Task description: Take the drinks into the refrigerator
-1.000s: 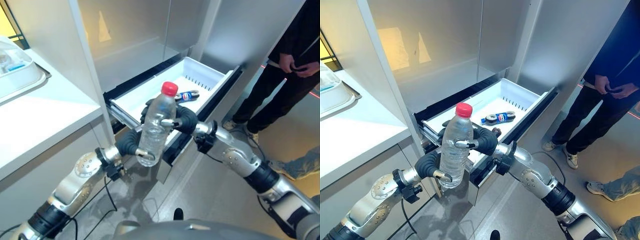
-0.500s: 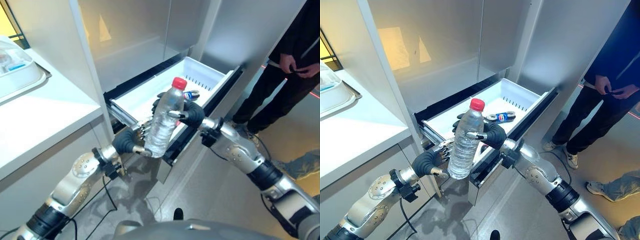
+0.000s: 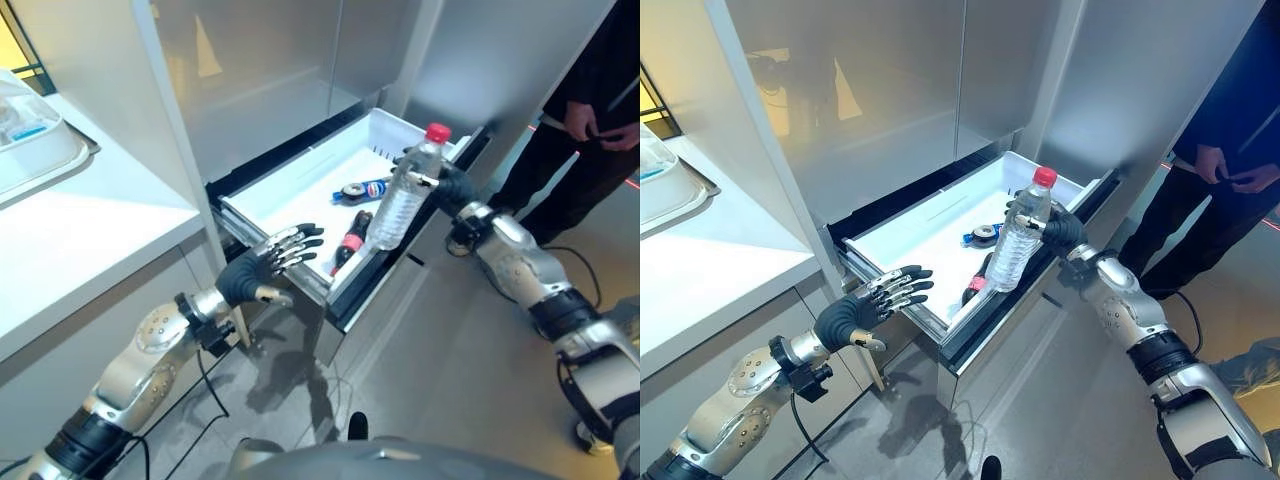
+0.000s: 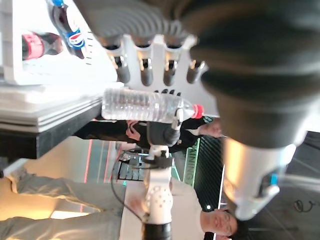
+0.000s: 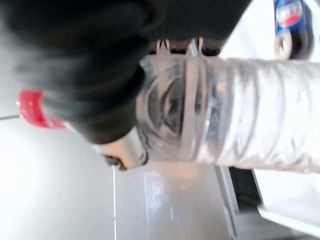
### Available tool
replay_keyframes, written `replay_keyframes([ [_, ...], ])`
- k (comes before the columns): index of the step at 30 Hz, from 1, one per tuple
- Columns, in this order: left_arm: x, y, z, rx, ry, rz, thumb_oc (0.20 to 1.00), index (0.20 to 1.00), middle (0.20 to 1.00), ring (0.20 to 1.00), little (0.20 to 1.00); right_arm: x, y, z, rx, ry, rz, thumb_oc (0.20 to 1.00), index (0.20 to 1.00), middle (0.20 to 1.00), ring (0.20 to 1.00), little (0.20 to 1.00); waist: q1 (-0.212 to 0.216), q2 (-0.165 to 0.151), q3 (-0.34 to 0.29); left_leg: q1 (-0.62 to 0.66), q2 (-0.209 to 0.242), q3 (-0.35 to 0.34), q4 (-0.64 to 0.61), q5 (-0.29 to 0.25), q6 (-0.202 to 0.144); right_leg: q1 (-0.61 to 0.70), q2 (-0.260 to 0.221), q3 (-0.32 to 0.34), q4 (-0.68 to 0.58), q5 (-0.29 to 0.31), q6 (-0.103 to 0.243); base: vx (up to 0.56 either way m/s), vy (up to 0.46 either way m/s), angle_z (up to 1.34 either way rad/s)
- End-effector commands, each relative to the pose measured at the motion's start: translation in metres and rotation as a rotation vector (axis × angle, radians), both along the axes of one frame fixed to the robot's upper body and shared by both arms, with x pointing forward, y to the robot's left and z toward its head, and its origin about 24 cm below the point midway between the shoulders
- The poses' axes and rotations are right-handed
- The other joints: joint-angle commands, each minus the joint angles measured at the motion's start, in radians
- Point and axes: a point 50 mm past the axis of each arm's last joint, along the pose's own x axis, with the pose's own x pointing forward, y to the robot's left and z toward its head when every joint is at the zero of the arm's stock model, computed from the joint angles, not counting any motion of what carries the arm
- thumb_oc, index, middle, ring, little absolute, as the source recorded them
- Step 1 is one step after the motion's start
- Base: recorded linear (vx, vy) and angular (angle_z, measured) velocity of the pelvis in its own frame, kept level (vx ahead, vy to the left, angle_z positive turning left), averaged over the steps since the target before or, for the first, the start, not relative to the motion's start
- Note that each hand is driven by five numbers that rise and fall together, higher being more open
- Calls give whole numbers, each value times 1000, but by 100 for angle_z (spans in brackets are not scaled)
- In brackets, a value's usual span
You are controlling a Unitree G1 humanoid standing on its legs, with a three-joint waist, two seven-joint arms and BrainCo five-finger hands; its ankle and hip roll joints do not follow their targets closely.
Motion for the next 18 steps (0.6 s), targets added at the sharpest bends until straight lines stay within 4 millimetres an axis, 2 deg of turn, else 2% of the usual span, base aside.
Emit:
replay_keyframes([
  [1,-2,-9,19,-51,-65,-82,1000,1000,1000,1000,1000,14,2,113,44,-394,-25,200,200,200,200,200,28,0,11,-15,-76,-35,5,-66,121,16,11,-32,131,-112,25,0,0,0],
  [7,0,-13,22,-29,-84,-110,1000,1000,1000,1000,1000,24,7,124,23,-398,-59,200,200,200,200,200,33,0,26,-30,-77,-32,5,-61,123,2,14,-30,131,-110,25,0,0,0],
  [18,2,-20,28,-18,-103,-156,1000,1000,1000,1000,1000,31,34,142,-30,-428,-7,200,200,200,200,200,34,3,67,-77,-77,-31,5,-43,127,-54,17,-25,147,-105,26,-12,4,0],
])
